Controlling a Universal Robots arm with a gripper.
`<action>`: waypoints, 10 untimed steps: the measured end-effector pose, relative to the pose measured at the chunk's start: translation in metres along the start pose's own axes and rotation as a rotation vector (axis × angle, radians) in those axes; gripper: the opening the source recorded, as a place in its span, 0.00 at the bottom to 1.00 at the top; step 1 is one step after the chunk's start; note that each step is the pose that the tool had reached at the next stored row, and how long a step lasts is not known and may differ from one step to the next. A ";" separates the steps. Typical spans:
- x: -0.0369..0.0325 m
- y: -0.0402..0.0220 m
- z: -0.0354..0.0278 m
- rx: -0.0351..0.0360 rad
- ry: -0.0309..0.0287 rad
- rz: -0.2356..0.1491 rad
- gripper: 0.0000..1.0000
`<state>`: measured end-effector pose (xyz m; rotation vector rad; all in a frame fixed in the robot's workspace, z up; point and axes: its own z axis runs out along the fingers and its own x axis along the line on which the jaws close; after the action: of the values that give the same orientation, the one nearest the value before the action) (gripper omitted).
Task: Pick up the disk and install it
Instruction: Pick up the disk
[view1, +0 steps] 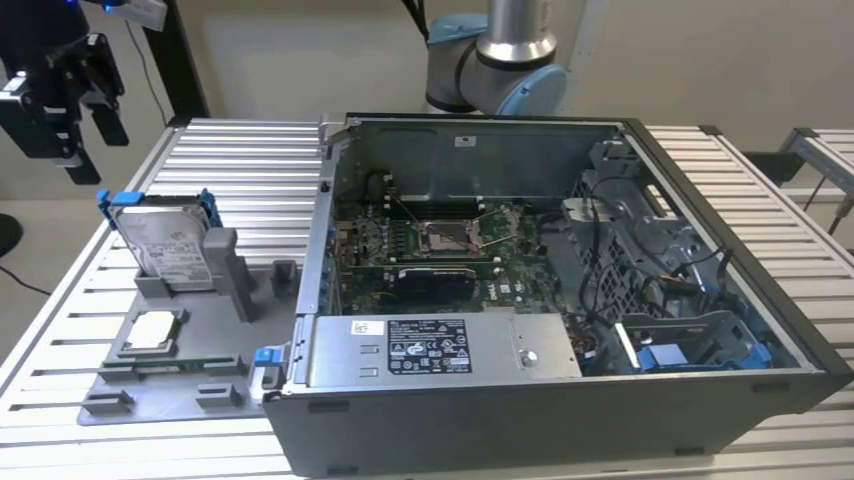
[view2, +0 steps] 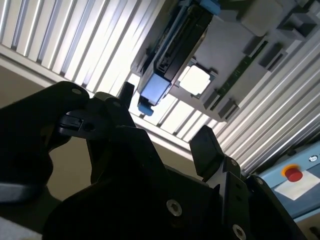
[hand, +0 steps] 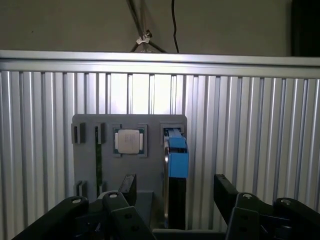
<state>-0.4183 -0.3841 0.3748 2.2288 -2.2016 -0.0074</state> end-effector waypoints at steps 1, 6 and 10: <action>0.0000 0.0000 0.0007 -0.0002 0.0000 0.000 1.00; 0.0000 0.0000 0.0030 -0.0005 0.0000 0.000 1.00; 0.0000 0.0000 0.0032 -0.0004 0.0000 0.000 1.00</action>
<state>-0.4183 -0.3841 0.3716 2.2286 -2.2014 -0.0079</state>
